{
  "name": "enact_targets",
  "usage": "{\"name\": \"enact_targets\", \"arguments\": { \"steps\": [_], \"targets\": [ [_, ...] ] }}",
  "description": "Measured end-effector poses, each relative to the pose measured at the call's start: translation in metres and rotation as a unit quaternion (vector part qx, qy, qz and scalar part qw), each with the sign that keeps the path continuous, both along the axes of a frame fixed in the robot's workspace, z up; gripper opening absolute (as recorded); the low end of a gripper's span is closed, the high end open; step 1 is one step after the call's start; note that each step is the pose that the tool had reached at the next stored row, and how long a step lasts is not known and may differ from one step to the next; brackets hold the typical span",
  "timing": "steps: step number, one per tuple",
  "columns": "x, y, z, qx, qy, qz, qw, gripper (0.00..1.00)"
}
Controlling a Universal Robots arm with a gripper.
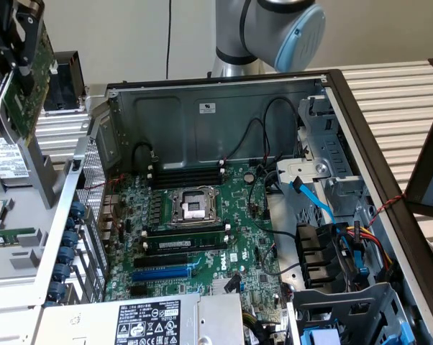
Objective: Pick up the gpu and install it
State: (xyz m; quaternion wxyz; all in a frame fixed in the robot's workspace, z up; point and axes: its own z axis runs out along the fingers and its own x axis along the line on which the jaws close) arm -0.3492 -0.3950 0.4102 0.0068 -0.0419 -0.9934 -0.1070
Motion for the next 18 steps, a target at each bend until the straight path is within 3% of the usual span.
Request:
{"name": "enact_targets", "arguments": {
  "steps": [9,14,18],
  "targets": [
    [0.041,-0.0061,0.0025,0.0001,0.0021,0.000,1.0000,0.27],
    [0.064,-0.0104,0.0053,0.0001,0.0054,0.000,1.0000,0.27],
    [0.077,-0.0169,0.0072,0.0000,0.0106,0.000,0.9999,0.27]
  ]
}}
